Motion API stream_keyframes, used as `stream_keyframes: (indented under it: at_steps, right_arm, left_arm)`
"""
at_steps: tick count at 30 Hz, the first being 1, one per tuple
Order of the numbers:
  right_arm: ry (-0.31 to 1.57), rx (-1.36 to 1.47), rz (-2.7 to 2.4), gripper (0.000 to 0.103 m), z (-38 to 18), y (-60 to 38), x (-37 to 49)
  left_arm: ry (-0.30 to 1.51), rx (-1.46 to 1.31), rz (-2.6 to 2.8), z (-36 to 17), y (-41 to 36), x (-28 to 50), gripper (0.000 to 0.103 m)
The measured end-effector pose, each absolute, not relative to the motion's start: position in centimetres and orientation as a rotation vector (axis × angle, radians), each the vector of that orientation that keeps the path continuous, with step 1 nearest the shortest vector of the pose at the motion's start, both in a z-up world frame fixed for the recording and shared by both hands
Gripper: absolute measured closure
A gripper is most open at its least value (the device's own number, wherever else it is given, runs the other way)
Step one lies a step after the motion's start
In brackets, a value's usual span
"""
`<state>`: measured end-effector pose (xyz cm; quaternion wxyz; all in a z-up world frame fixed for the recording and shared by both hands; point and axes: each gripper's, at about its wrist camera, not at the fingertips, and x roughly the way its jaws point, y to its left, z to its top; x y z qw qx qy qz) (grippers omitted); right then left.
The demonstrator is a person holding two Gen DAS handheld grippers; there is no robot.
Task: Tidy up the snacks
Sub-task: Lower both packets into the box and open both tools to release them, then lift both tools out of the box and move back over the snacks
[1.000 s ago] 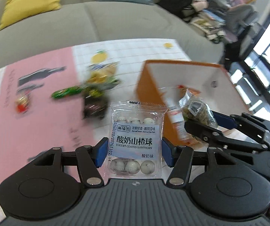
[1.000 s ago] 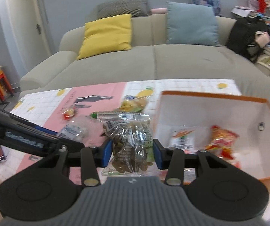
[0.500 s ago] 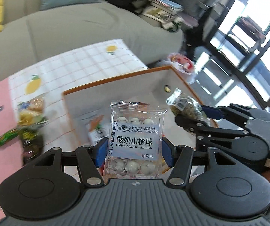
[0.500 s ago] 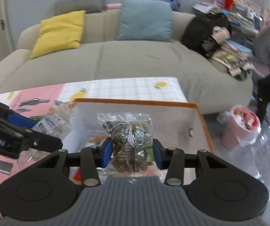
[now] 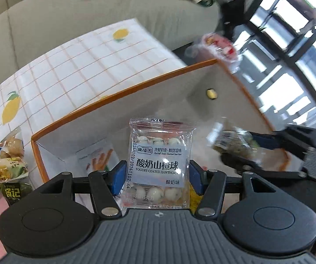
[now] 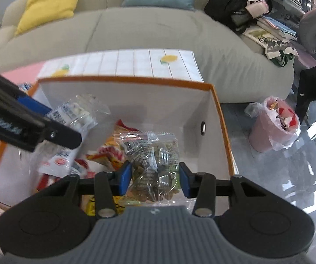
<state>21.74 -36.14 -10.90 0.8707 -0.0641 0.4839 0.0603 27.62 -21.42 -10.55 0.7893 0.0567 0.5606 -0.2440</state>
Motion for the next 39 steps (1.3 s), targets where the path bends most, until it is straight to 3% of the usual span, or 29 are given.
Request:
stream_keyframes:
  at_steps: [17, 28, 29, 31, 39]
  right_arm:
    - [1.165, -0.155, 0.097, 0.059, -15.5, -36.1, 25.2]
    - [1.197, -0.108, 0.082, 0.057, -15.7, -36.0, 25.3]
    - [1.196, -0.109, 0.082, 0.056, -15.6, -36.0, 25.3]
    - [1.184, -0.112, 0.073, 0.045, -15.1, -36.0, 25.2]
    - [1.130, -0.111, 0.051, 0.036, -12.5, -35.2, 23.4]
  left_arm:
    - [1.295, 0.409, -0.313, -16.1, -24.3, 30.0, 0.031]
    - [1.239, 0.379, -0.350, -13.9, -23.2, 29.5, 0.021]
    - [1.234, 0.375, -0.354, -13.6, -23.1, 29.3, 0.021]
    - [1.222, 0.363, -0.363, -12.7, -22.8, 28.9, 0.021]
    - [1.133, 0.340, -0.405, -8.9, -22.1, 25.9, 0.021]
